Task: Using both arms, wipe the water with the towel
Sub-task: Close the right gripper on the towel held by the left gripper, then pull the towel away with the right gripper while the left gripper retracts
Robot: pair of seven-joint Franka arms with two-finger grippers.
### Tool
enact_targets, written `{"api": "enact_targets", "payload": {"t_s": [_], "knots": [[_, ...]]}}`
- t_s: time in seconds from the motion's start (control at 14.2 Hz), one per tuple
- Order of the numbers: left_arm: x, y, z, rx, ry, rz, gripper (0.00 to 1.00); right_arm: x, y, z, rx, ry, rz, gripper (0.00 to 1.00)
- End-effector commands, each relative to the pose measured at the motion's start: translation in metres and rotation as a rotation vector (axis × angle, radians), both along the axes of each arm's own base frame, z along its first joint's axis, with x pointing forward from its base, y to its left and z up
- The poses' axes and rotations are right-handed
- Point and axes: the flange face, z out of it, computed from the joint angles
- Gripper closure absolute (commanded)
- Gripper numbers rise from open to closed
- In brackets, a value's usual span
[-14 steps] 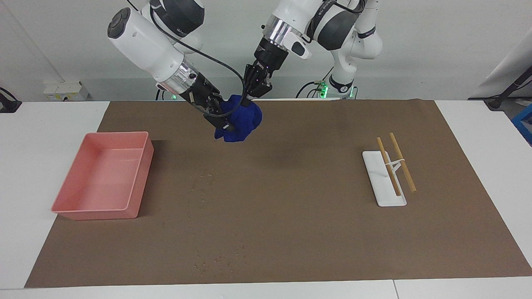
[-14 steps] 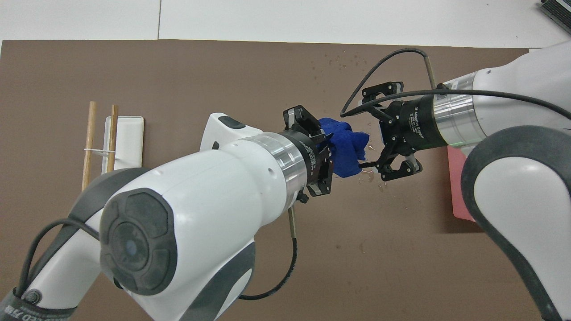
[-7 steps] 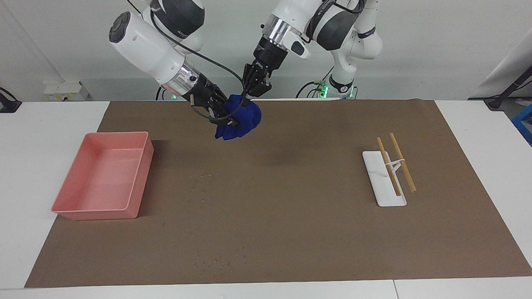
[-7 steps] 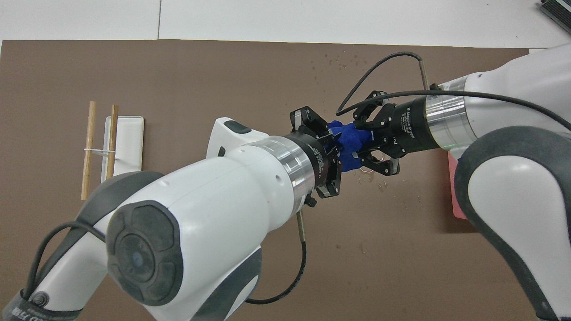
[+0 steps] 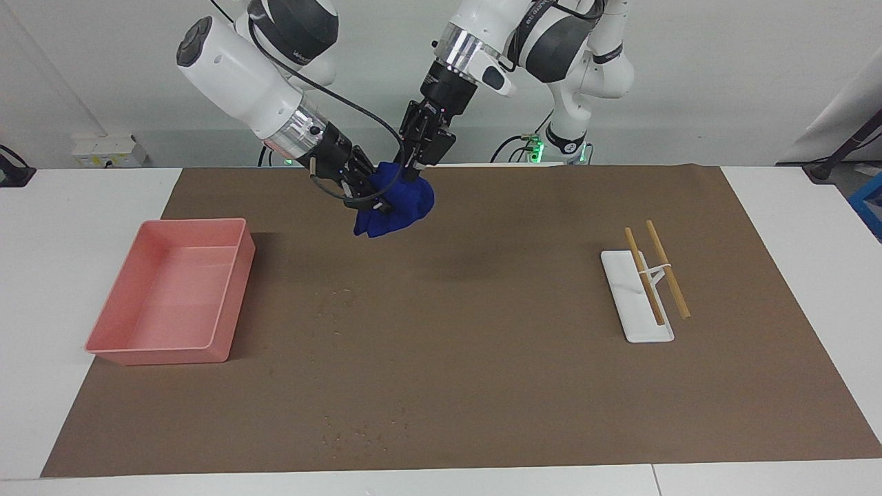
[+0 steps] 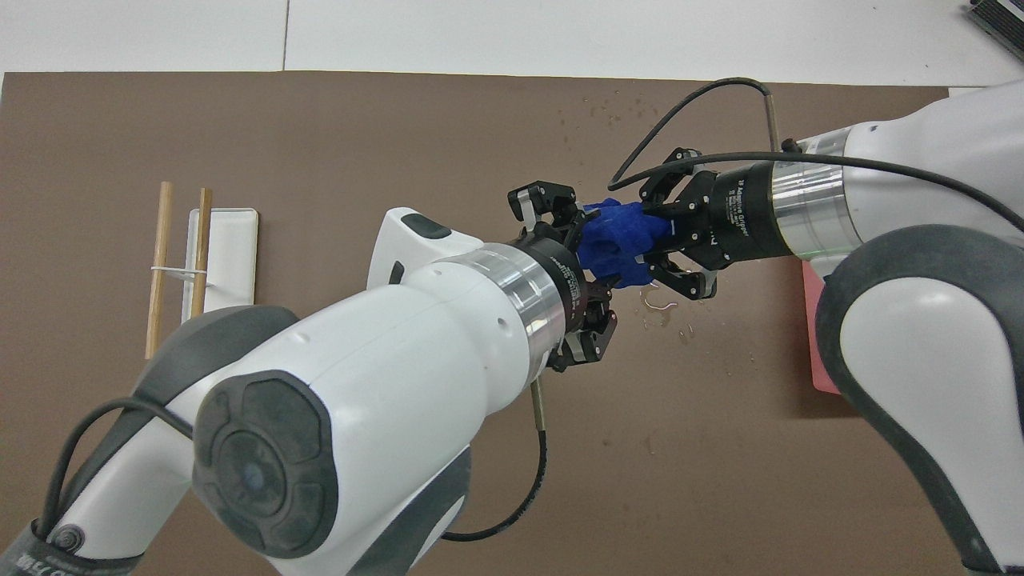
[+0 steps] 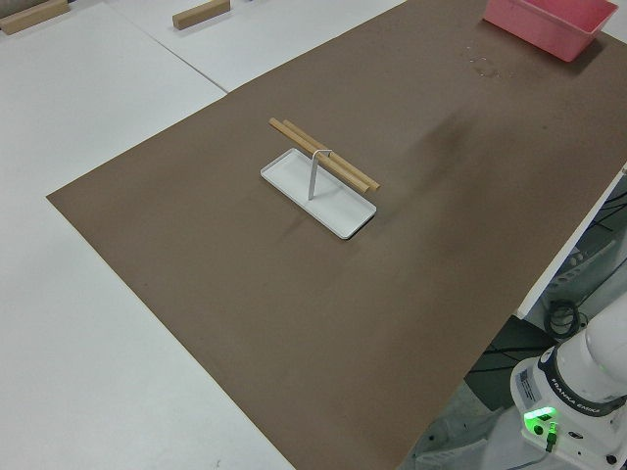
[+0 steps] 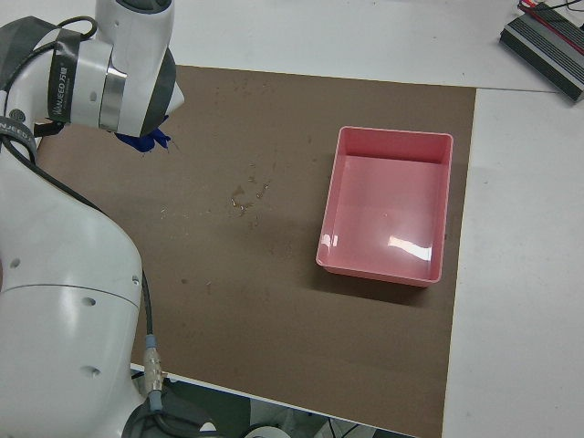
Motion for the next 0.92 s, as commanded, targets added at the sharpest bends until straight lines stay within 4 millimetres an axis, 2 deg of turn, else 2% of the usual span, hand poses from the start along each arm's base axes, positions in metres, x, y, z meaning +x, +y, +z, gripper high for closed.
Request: {"api": "enact_targets", "payload": {"t_s": [0.0, 0.07, 0.28, 0.49, 0.57, 0.64, 0.78, 0.85], "knots": [[0.003, 0.01, 0.002, 0.029, -0.027, 0.006, 0.0, 0.008, -0.008, -0.001, -0.021, -0.061, -0.034, 1.0], [0.008, 0.018, 0.001, 0.052, -0.027, -0.002, 0.0, 0.011, -0.01, -0.003, -0.045, -0.093, -0.037, 1.0], [0.033, 0.057, -0.007, 0.18, -0.031, -0.078, 0.0, 0.03, -0.021, -0.02, -0.117, -0.178, -0.001, 1.0], [0.054, 0.1, -0.019, 0.3, 0.0, -0.176, 0.0, 0.064, -0.041, -0.067, -0.215, -0.282, 0.083, 1.0], [0.058, 0.112, -0.021, 0.326, 0.007, -0.197, 0.0, 0.08, -0.058, -0.075, -0.234, -0.314, 0.1, 1.0], [0.061, 0.122, -0.023, 0.362, 0.014, -0.243, 0.0, 0.097, -0.064, -0.089, -0.253, -0.332, 0.126, 1.0], [0.063, 0.143, -0.028, 0.448, 0.014, -0.397, 0.0, 0.119, -0.07, -0.12, -0.326, -0.367, 0.166, 1.0], [0.063, 0.151, -0.031, 0.48, 0.013, -0.471, 0.0, 0.129, -0.078, -0.129, -0.362, -0.399, 0.168, 1.0]]}}
